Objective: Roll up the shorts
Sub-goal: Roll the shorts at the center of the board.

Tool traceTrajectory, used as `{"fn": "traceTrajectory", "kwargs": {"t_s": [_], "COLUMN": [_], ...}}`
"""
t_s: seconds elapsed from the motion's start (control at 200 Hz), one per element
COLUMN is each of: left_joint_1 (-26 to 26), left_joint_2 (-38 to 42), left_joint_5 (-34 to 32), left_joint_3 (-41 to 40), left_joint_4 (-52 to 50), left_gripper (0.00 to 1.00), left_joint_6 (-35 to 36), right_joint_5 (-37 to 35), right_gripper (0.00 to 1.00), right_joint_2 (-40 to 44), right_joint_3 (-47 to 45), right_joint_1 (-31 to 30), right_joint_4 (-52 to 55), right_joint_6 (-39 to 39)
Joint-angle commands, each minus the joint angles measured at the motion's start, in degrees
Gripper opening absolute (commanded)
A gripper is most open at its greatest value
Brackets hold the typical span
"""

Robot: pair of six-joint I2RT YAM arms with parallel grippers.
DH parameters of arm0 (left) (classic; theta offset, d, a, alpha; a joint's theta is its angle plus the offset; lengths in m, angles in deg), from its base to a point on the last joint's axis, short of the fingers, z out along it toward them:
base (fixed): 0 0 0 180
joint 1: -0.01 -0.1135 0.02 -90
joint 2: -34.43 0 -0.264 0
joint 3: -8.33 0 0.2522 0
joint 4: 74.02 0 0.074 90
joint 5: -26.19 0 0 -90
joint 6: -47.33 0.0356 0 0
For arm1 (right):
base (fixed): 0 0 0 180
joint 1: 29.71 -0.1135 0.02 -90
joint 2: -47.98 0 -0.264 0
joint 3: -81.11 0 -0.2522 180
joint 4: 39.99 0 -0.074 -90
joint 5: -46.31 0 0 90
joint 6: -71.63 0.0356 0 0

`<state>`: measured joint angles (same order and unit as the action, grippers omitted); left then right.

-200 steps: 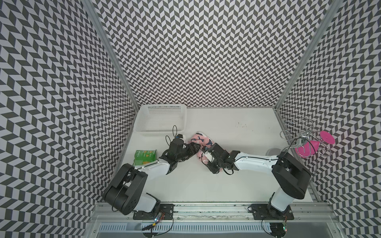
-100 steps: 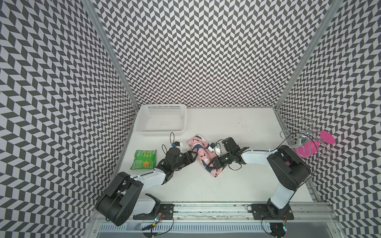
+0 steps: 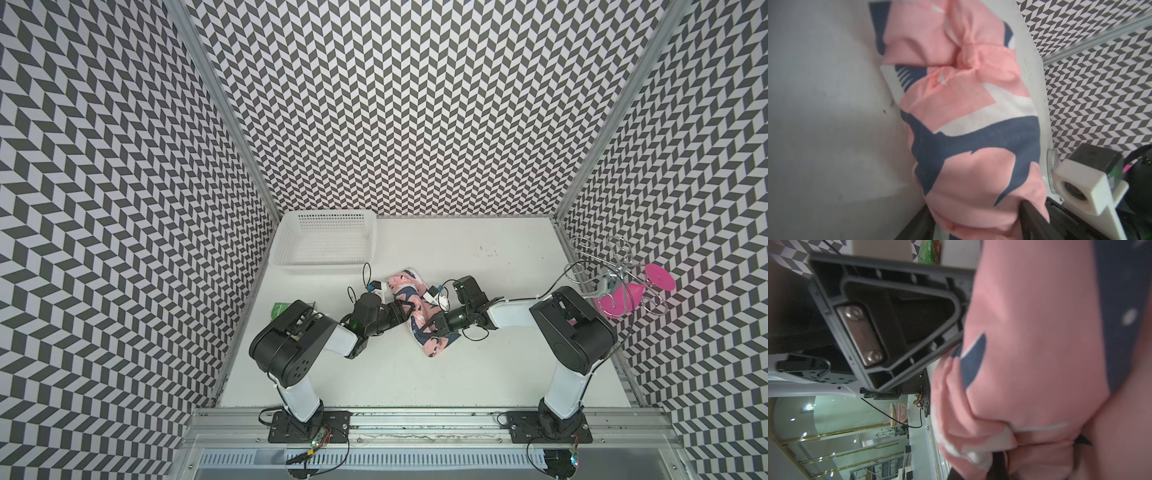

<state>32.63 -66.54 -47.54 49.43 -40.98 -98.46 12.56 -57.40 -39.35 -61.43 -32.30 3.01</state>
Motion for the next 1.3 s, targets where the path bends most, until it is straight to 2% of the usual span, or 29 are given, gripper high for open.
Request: {"fn": "traceTrajectory", "kwargs": {"t_s": [0.0, 0.045, 0.14, 0.235, 0.366, 0.406, 0.566, 0.711, 0.951, 1.202, 1.257, 1.282, 1.297], "left_joint_1": [0.38, 0.5, 0.51, 0.46, 0.47, 0.51, 0.56, 0.72, 1.3, 1.74, 1.68, 1.61, 1.65], "left_joint_2": [-3.79, -4.39, -3.75, -1.46, 2.04, 2.68, 4.5, 6.02, 6.66, 6.69, 6.75, 6.88, 7.04], "left_joint_5": [2.17, 2.25, 2.14, 1.3, -0.49, -0.71, -1.27, -2.06, -2.19, -0.83, -0.3, -0.06, 0.03], "left_joint_3": [2.21, 2.13, 3.05, 4.36, 5.96, 6.16, 6.62, 7.25, 9.4, 9.15, 8.98, 9.04, 8.97], "left_joint_4": [6.59, 7.99, 6.29, 1.19, -8.71, -11.26, -18.01, -22.21, -26.22, -25.83, -25.58, -25.54, -25.53], "left_gripper": [0.4, 0.24, 0.0, 0.0, 0.0, 0.0, 0.0, 0.0, 0.0, 0.0, 0.0, 0.0, 0.0], "left_joint_6": [-2.27, -3.19, -3.09, -2.09, -2.36, -2.69, -4.49, -4.79, -5.2, -6.26, -6.51, -6.41, -6.39], "right_joint_5": [1.41, 1.23, 0.21, -7.21, -23.34, -28.78, -54.23, -70.48, -85.28, -89.0, -88.87, -87.8, -86.94], "right_gripper": [0.0, 0.0, 0.0, 0.1, 0.35, 0.4, 0.46, 0.52, 0.57, 0.58, 0.53, 0.46, 0.38], "right_joint_2": [-1.72, -1.44, -0.02, 3.39, 10.99, 13.39, 18.35, 18.7, 10.87, 2.4, 1.61, 1.59, 1.71], "right_joint_3": [-1.82, -2.04, -2.46, -1.05, 0.74, 1.41, 6.65, 8.96, 12.76, 14.46, 14.05, 13.63, 13.43], "right_joint_1": [-0.44, -0.28, 0.34, 0.39, 0.05, -0.7, -10.02, -20.19, -30.97, -31.88, -31.68, -31.54, -31.36], "right_joint_4": [0.2, 0.3, 0.41, 6.38, 15.86, 18.37, 28.58, 30.43, 29.05, 24.29, 23.31, 22.65, 22.27], "right_joint_6": [0.5, 0.51, 0.75, -2.11, -4.95, -5.48, -7.44, -7.53, -10.78, -12.7, -12.26, -12.28, -12.31]}}
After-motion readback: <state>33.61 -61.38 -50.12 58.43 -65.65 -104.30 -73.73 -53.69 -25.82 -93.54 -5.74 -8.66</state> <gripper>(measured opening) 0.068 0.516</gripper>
